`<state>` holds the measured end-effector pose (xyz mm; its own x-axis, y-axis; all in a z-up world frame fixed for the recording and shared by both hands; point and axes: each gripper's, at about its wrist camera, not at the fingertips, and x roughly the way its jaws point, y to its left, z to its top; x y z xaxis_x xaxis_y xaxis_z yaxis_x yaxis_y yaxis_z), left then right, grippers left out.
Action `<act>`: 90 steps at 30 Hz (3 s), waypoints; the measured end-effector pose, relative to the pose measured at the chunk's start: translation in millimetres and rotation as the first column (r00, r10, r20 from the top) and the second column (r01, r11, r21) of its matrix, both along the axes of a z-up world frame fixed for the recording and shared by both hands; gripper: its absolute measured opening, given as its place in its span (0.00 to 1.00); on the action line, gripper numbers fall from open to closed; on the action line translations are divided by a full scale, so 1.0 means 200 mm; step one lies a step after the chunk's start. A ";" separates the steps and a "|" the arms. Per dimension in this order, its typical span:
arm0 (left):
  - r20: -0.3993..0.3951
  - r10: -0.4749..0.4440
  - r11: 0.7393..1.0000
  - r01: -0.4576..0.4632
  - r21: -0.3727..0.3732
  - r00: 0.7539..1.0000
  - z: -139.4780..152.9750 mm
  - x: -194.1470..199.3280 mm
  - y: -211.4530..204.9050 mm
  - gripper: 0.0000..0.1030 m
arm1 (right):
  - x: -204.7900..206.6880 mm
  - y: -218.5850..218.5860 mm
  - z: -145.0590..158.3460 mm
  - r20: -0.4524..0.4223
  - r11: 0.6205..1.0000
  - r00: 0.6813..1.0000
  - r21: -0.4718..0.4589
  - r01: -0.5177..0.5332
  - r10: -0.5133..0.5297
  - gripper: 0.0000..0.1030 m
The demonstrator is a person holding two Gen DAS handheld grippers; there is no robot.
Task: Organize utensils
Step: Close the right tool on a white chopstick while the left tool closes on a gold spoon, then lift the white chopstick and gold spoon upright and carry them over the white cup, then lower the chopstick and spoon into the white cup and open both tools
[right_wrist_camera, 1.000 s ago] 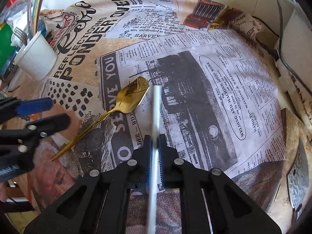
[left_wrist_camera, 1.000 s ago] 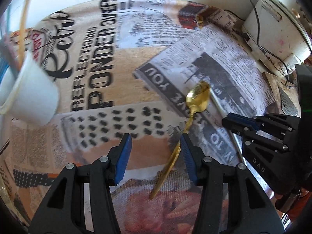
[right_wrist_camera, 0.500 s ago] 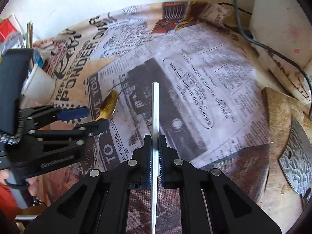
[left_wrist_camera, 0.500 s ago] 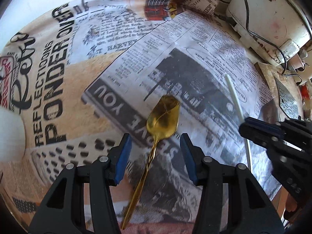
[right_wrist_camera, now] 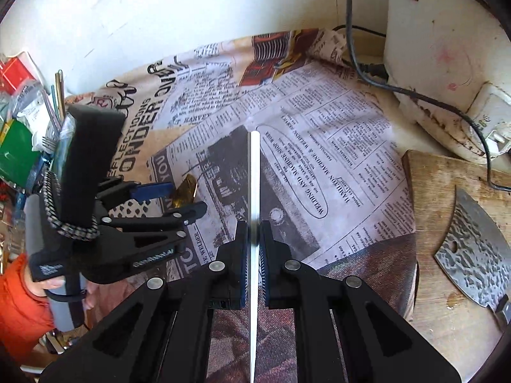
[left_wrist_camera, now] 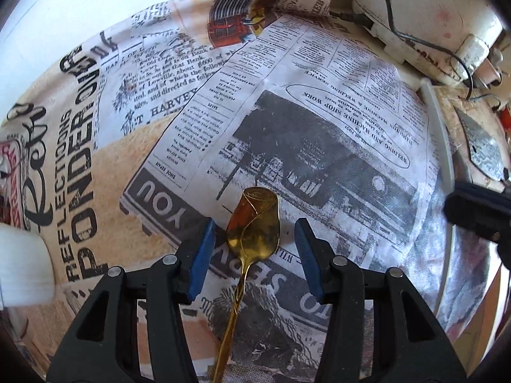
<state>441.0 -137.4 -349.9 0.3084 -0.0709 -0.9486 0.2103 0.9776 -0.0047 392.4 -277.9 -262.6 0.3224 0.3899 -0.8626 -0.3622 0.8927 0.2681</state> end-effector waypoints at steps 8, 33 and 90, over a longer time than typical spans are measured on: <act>-0.006 -0.016 1.000 0.016 -0.001 1.000 -0.01 0.06 0.00 0.32 | -0.03 -0.02 0.08 0.041 1.000 0.999 0.021 0.022 -0.023 0.06; 0.254 0.141 0.987 -0.115 -0.115 0.957 0.58 -0.42 0.30 0.31 | -0.17 0.14 0.37 0.193 0.998 0.981 0.064 -0.025 0.012 0.06; 0.438 0.443 0.890 -0.324 -0.320 0.782 1.08 -0.56 1.55 0.31 | -0.17 1.40 0.75 0.377 0.934 0.885 0.114 -0.339 0.275 0.06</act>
